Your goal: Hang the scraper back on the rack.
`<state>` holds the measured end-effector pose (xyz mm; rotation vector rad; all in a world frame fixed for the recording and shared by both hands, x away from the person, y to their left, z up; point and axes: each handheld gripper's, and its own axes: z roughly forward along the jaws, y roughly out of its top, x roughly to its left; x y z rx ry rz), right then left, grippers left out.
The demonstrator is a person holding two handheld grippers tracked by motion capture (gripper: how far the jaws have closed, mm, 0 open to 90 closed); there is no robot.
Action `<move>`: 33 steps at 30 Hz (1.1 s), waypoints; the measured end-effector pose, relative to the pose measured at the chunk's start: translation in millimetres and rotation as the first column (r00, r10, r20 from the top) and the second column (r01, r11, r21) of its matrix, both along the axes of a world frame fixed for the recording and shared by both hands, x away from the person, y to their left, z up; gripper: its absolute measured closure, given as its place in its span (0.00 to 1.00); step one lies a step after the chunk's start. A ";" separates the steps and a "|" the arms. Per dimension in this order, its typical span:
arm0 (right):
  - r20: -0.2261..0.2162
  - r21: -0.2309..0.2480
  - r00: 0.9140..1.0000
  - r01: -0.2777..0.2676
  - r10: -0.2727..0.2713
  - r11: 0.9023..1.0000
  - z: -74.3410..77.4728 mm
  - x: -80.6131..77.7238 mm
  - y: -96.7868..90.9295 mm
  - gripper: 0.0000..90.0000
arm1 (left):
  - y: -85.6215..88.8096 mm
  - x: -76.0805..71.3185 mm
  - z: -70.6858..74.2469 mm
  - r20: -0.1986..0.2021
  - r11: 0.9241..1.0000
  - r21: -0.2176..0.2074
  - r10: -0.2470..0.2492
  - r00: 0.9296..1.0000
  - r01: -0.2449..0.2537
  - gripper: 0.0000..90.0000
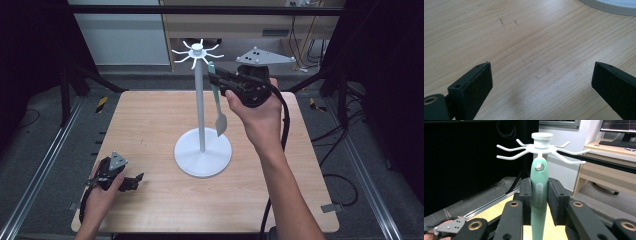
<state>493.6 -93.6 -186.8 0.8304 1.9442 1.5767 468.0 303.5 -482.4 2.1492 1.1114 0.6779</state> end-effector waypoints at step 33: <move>0.000 0.010 1.000 0.006 -0.006 1.000 -3.7 3.0 3.2 0.82 | -0.5 0.0 -0.3 -0.005 1.000 0.001 -0.003 1.000 0.003 0.03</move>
